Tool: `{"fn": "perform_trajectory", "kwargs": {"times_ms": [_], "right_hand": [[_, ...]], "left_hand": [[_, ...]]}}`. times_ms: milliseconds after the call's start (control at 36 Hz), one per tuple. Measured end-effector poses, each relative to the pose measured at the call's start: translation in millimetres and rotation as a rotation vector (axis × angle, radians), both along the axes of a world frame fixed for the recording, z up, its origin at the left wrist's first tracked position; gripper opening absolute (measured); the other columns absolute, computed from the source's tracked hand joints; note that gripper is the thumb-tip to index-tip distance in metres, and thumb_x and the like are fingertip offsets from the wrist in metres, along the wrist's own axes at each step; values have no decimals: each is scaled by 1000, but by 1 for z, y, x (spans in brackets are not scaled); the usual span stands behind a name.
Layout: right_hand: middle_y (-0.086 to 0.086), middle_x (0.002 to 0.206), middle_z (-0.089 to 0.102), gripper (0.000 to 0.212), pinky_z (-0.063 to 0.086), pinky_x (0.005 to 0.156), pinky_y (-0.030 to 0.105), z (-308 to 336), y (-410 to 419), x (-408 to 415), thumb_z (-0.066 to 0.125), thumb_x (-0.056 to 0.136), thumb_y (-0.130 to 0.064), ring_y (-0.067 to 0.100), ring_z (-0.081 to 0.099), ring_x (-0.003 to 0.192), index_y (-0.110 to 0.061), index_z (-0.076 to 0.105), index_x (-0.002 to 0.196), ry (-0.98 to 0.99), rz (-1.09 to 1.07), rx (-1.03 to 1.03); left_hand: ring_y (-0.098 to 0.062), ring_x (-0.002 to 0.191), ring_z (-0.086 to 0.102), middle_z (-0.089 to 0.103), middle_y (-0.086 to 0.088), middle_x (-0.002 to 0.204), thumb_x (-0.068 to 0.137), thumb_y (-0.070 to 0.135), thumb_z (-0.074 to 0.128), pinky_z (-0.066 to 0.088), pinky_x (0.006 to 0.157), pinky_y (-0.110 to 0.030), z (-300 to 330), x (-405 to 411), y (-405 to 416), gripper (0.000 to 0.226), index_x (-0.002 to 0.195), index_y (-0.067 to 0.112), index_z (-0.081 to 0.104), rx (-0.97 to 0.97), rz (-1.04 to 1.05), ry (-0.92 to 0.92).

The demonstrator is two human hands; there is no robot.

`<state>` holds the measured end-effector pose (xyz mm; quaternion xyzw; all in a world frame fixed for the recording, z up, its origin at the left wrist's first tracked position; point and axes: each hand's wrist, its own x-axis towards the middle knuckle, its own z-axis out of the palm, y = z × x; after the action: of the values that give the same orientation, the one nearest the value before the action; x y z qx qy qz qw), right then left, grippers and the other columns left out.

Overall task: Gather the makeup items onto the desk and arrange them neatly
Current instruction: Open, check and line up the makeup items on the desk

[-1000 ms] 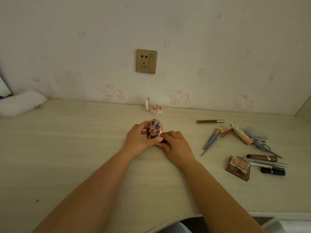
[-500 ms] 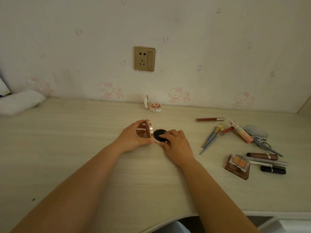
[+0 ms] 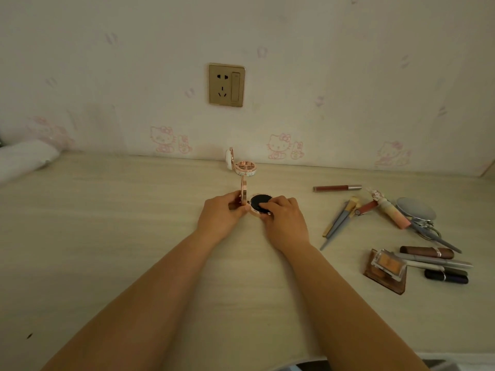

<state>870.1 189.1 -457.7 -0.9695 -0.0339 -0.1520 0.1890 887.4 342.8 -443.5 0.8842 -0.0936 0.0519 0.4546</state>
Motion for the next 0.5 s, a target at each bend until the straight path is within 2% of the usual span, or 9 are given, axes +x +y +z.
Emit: {"fn": "perform_trajectory", "kwargs": {"times_ms": [306,500], "right_hand": [[0,128,53,34,32,97,24,-1,-22,46,44,97,-21,20,37,119,-18,55,130,8,-81,51],[3,130,51,34,33,97,25,-2,-39,80,40,99,-18,22,36,120,-17,54,131,30,-111,54]], "left_hand": [[-14,95,65,72,-1,100,89,28,62,47,82,-24,-4,46,-41,25,111,19,68,15,69,-75],[-22,95,64,72,-5,97,87,30,63,50,84,-38,-7,80,-63,22,104,18,70,39,99,-90]]}}
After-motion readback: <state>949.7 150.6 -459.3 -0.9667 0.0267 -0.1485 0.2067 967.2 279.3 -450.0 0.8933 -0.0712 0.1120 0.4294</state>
